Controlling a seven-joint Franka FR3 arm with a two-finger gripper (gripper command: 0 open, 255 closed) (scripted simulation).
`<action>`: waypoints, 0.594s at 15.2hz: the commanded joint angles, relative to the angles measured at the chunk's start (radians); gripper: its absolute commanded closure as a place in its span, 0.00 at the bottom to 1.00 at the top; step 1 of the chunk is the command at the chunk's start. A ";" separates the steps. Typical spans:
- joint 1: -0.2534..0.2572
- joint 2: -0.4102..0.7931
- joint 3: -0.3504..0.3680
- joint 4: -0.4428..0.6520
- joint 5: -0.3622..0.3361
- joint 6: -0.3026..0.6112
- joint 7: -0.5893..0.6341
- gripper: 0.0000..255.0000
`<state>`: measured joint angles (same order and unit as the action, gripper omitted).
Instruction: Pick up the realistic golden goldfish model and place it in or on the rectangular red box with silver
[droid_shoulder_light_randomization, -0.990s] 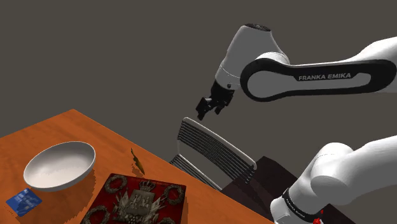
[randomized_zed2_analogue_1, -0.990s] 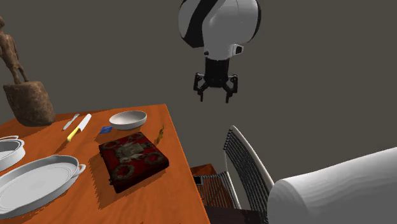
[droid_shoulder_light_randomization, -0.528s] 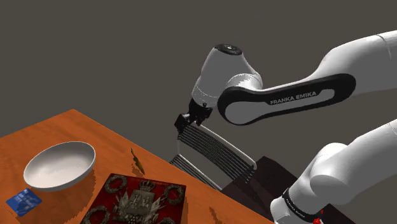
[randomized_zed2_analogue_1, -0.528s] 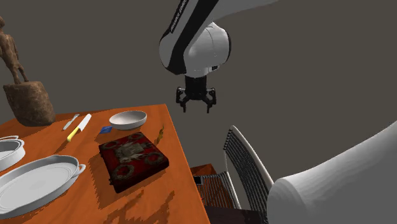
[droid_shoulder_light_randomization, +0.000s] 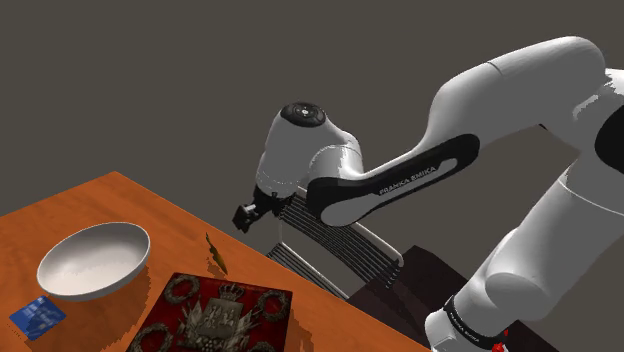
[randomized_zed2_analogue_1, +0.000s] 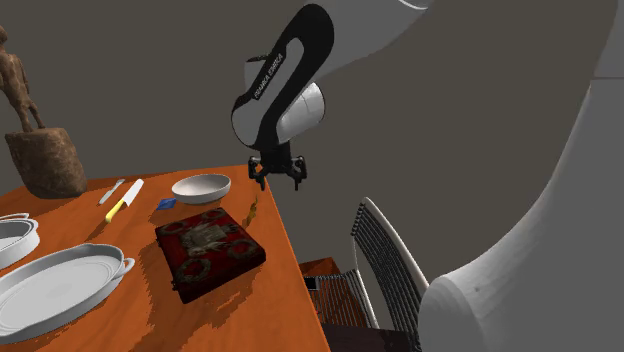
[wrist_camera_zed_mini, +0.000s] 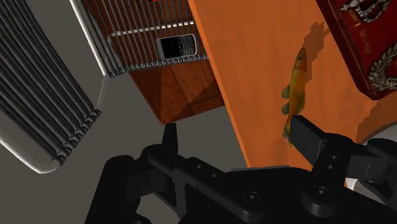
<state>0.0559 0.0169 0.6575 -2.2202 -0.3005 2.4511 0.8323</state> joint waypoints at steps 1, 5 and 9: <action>0.020 0.090 0.012 0.053 -0.116 0.003 0.096 0.00; 0.111 0.266 -0.020 0.180 -0.309 -0.019 0.241 0.00; 0.214 0.416 -0.069 0.313 -0.433 -0.050 0.324 0.00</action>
<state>0.2476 0.4034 0.5991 -1.9277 -0.7036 2.4033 1.1337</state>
